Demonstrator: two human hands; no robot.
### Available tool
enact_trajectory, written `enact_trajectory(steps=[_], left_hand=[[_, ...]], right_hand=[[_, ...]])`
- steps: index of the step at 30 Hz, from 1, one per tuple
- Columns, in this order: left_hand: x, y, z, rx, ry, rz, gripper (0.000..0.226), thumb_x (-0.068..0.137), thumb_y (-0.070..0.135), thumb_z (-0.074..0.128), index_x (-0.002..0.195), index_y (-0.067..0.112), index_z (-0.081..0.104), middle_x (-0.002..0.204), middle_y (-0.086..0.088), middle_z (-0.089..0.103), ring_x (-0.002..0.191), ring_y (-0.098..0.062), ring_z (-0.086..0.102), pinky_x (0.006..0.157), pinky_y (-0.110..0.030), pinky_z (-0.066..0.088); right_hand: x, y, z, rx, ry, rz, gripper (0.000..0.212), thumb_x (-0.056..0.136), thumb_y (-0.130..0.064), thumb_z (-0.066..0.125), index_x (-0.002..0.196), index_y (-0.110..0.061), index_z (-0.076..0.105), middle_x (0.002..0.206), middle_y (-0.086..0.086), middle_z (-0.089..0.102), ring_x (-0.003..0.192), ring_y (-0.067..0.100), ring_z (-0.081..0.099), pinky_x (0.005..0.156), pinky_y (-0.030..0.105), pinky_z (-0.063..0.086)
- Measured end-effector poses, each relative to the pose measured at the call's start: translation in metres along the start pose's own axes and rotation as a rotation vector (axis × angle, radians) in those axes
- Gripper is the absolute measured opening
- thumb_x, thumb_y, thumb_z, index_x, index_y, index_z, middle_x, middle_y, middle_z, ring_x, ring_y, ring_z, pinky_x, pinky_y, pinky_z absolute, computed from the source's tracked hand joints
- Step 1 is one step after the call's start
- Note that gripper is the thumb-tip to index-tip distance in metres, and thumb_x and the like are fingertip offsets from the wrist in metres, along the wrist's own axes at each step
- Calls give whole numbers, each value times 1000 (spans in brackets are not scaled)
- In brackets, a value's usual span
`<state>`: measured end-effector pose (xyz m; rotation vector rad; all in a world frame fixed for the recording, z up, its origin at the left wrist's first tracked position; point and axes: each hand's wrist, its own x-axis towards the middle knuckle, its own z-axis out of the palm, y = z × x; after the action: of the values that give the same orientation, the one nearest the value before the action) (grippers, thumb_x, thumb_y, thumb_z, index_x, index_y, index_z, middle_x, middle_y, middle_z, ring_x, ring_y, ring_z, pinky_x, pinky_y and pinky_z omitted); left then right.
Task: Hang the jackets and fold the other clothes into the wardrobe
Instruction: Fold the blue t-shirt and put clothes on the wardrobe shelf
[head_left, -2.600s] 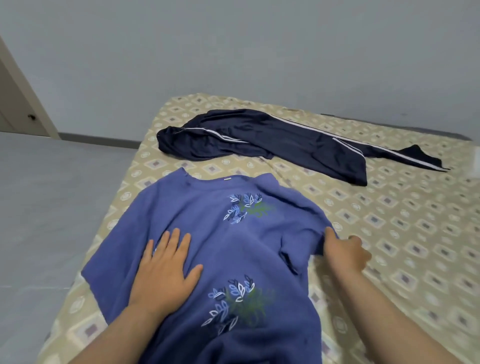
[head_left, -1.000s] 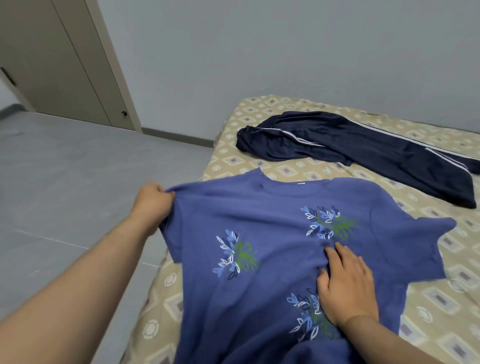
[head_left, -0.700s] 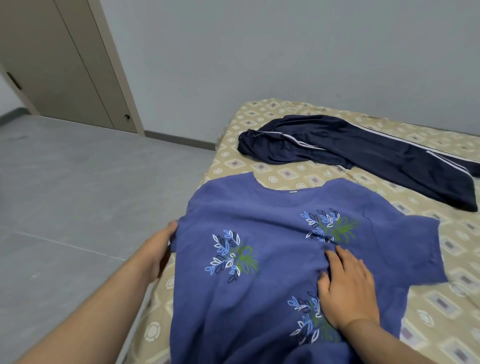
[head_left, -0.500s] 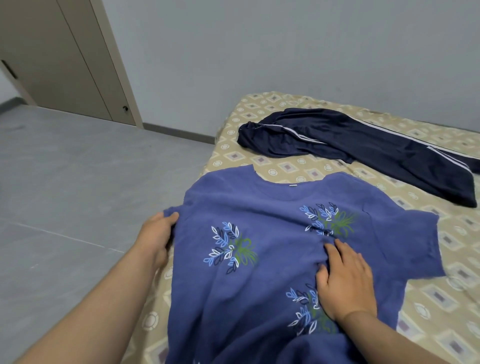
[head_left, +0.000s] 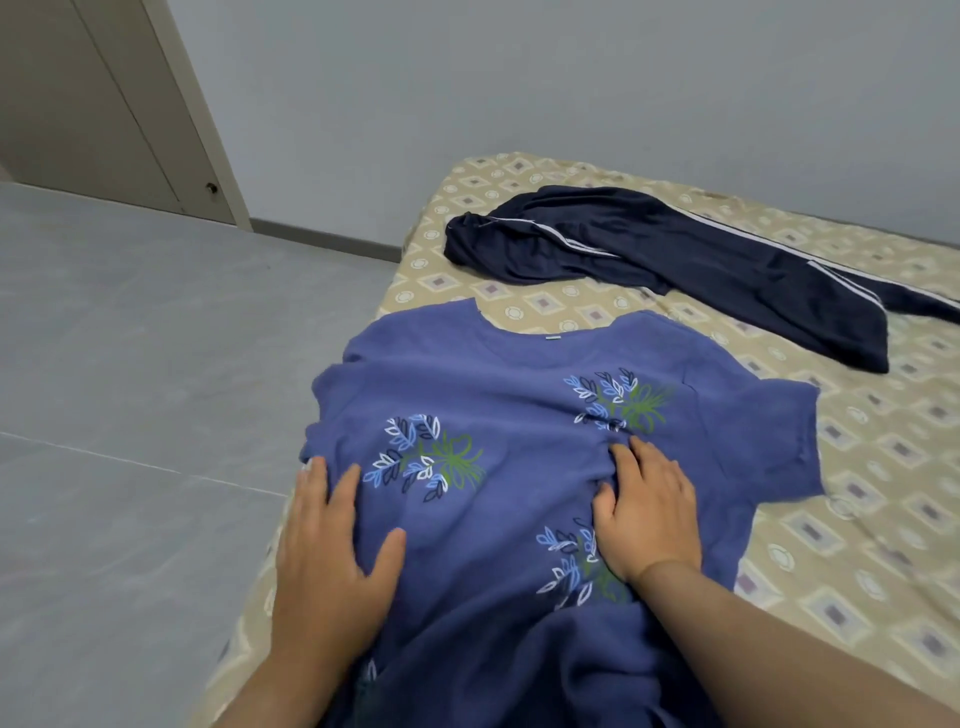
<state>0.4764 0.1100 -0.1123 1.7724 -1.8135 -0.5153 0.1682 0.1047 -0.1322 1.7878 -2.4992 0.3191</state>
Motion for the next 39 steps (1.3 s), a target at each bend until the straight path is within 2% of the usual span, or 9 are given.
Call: enact_trajectory(steps=[7, 11, 14, 16, 19, 23, 27, 33, 39], left_hand=[[-73, 1, -13, 352, -335, 254, 78, 69, 56, 45, 120, 2, 68, 135, -22, 57, 121, -44, 57, 103, -43, 25], [-98, -9, -22, 252, -384, 206, 87, 68, 59, 46, 136, 5, 57, 147, -18, 46, 134, -39, 46, 111, -42, 30], [-107, -9, -30, 120, -351, 59, 88, 69, 44, 71, 142, 2, 47, 149, -19, 42, 138, -36, 41, 113, -43, 32], [-114, -5, -36, 33, -291, -81, 71, 68, 28, 82, 127, -1, 55, 125, -22, 60, 116, -41, 55, 96, -46, 46], [-127, 0, -52, -76, -251, -363, 44, 77, 38, 75, 95, 12, 44, 86, -10, 62, 75, -33, 57, 64, -38, 42], [-144, -5, -66, -211, -530, -459, 35, 68, 28, 77, 94, 8, 65, 97, -14, 72, 85, -27, 65, 76, -34, 48], [-149, -2, -79, -750, -549, -608, 34, 73, 12, 74, 105, 2, 71, 93, -17, 75, 90, -34, 71, 88, -45, 54], [-138, 11, -117, -1239, -255, -662, 19, 97, 3, 51, 107, 10, 66, 88, -14, 75, 69, -25, 73, 59, -37, 60], [-132, 16, -152, -1467, -212, -554, 27, 99, 3, 43, 121, -5, 57, 88, -14, 75, 72, -21, 74, 62, -32, 61]], right_hand=[[0, 1, -30, -45, -368, -36, 58, 102, -38, 32, 155, -16, 23, 164, 8, 15, 151, 24, 12, 123, 42, 8], [-33, 8, -66, 176, -407, -34, 45, 97, -28, 50, 138, -9, 47, 150, 17, 37, 139, 31, 35, 114, 38, 30], [-75, 23, -88, 314, -294, 46, 30, 88, -19, 62, 116, -8, 61, 123, 14, 55, 117, 31, 50, 101, 37, 40], [-107, 32, -99, 371, -249, 187, 8, 85, -17, 64, 88, -11, 61, 95, 10, 61, 94, 30, 55, 82, 37, 44], [-148, 41, -116, 398, -414, 449, 25, 88, -31, 60, 73, -13, 53, 72, 5, 58, 79, 30, 58, 69, 37, 43], [-174, 43, -129, 489, -579, 689, 50, 92, -50, 58, 109, -3, 66, 109, 18, 66, 102, 33, 63, 84, 33, 48], [-189, 35, -141, 675, -724, 780, 10, 94, -15, 58, 85, -13, 55, 82, 10, 55, 71, 21, 53, 66, 33, 46], [-190, 42, -167, 1466, -420, 1029, 27, 101, -3, 33, 88, -3, 56, 76, 16, 56, 63, 29, 53, 42, 34, 52], [-167, 60, -210, 1803, -159, 995, 22, 106, -8, 36, 96, -1, 54, 86, 17, 56, 71, 23, 53, 45, 29, 54]])
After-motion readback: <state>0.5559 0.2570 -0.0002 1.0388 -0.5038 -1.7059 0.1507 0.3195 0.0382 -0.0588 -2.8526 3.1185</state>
